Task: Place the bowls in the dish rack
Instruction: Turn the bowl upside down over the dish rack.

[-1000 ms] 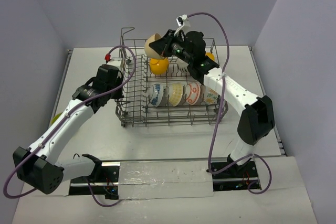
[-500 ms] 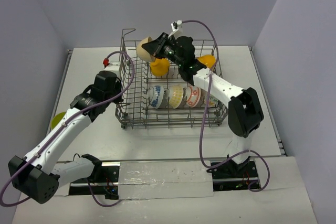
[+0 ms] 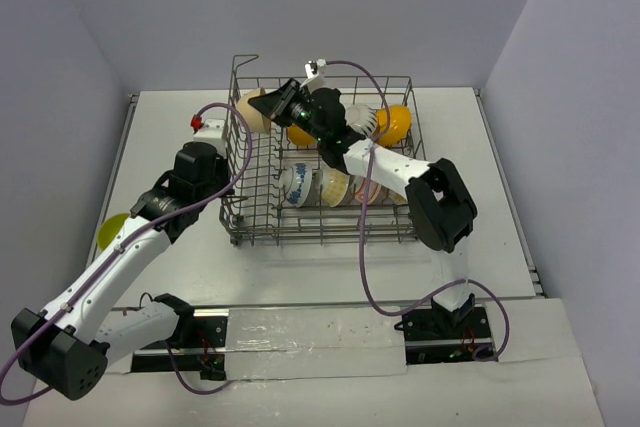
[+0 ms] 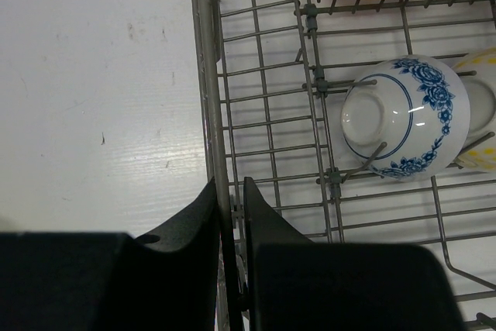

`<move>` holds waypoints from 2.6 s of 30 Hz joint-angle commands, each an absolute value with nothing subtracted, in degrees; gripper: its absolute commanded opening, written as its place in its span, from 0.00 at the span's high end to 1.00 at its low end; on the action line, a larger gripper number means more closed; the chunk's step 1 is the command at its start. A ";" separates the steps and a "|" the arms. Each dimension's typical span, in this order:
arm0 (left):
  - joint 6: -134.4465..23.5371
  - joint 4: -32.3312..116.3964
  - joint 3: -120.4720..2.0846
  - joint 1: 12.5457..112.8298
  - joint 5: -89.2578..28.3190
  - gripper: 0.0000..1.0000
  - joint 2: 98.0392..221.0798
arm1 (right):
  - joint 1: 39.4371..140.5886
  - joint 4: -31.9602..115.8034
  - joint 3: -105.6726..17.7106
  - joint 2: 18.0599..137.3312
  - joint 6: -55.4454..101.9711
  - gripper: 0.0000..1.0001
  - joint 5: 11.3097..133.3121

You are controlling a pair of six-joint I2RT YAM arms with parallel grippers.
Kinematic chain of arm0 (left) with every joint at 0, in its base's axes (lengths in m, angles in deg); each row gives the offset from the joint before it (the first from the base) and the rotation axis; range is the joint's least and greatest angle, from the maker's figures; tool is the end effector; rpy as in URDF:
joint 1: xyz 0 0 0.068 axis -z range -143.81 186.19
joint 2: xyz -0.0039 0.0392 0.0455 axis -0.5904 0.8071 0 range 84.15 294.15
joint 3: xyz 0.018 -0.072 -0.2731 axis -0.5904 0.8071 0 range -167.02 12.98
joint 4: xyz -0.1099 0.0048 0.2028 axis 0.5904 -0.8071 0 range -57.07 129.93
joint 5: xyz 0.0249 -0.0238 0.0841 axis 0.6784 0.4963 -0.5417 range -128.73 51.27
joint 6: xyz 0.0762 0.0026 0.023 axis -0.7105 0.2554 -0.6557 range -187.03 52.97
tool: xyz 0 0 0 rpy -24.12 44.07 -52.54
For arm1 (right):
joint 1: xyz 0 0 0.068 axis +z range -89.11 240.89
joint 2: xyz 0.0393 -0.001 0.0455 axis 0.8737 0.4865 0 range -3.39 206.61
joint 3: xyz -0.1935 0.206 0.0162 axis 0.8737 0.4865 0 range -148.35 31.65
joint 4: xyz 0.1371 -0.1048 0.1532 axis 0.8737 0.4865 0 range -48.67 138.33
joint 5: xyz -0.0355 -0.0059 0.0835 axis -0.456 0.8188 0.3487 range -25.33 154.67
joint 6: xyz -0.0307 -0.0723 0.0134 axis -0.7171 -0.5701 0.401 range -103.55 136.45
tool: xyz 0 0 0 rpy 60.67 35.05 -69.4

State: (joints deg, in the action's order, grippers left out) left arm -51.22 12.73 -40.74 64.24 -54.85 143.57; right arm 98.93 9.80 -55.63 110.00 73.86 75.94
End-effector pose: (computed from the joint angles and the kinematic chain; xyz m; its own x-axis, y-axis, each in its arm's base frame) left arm 0.1983 -0.0840 0.3125 -0.5282 -0.0151 -0.8490 0.1061 0.9908 -0.0837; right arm 0.3748 0.3102 0.3395 -0.5982 0.5812 -0.5517 -0.4707 0.3023 0.8289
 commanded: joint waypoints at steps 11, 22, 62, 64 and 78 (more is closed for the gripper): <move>-50.69 10.75 -37.39 64.93 -48.49 1.00 144.10 | 99.30 -5.34 -55.53 114.21 82.19 1.00 71.52; -50.69 11.01 -37.21 64.93 -48.40 1.00 143.83 | 99.03 -8.86 -60.80 123.26 86.32 1.00 73.72; -50.07 10.75 -37.04 64.93 -48.05 1.00 145.94 | 93.84 8.43 -48.94 113.77 76.04 0.79 70.39; -49.98 10.75 -37.12 64.93 -48.22 1.00 146.20 | 93.67 10.12 -49.12 113.07 75.43 0.78 70.12; -49.72 10.22 -37.39 64.93 -48.57 1.00 147.17 | 93.32 19.35 -49.65 109.73 71.73 0.68 67.48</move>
